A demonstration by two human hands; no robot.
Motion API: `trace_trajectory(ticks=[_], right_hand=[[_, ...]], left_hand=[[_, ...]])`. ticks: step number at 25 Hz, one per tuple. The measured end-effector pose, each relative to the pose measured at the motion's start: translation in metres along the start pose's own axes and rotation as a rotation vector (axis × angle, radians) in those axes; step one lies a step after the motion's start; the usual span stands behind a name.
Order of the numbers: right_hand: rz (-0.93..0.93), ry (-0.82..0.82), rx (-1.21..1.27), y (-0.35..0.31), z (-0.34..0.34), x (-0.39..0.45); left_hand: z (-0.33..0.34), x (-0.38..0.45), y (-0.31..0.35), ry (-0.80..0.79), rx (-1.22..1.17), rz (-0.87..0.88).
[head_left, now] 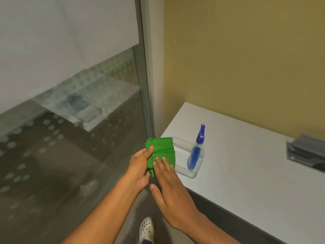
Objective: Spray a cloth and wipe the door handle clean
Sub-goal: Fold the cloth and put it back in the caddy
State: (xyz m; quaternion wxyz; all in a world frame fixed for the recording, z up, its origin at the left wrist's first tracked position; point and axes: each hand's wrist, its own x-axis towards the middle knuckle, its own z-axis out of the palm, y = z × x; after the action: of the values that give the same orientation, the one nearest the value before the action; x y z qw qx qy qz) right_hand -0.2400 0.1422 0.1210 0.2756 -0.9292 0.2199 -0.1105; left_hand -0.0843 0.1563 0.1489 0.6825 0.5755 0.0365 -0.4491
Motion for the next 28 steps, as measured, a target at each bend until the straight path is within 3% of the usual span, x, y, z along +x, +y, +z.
trace_trajectory(ticks=[6, 12, 14, 18, 21, 28], right_hand=[[0.215, -0.077, -0.137, 0.051, 0.019, 0.035], [0.354, -0.176, -0.133, 0.089, 0.031, 0.084], [0.404, -0.213, -0.112, 0.1, 0.036, 0.093], [0.518, -0.258, -0.045, 0.123, 0.047, 0.109], [0.463, -0.31, -0.101, 0.138, 0.056, 0.114], [0.488, -0.222, -0.065, 0.158, 0.067, 0.127]], left_hand=[[0.024, 0.102, -0.016, -0.081, 0.449, 0.007], [0.055, 0.194, -0.025, -0.208, 1.028, 0.258], [0.06, 0.211, -0.035, -0.199, 1.174, 0.232], [0.065, 0.236, -0.053, -0.22, 1.28, 0.139], [0.07, 0.249, -0.057, -0.206, 1.331, 0.125], [0.08, 0.246, -0.061, -0.247, 1.571, 0.185]])
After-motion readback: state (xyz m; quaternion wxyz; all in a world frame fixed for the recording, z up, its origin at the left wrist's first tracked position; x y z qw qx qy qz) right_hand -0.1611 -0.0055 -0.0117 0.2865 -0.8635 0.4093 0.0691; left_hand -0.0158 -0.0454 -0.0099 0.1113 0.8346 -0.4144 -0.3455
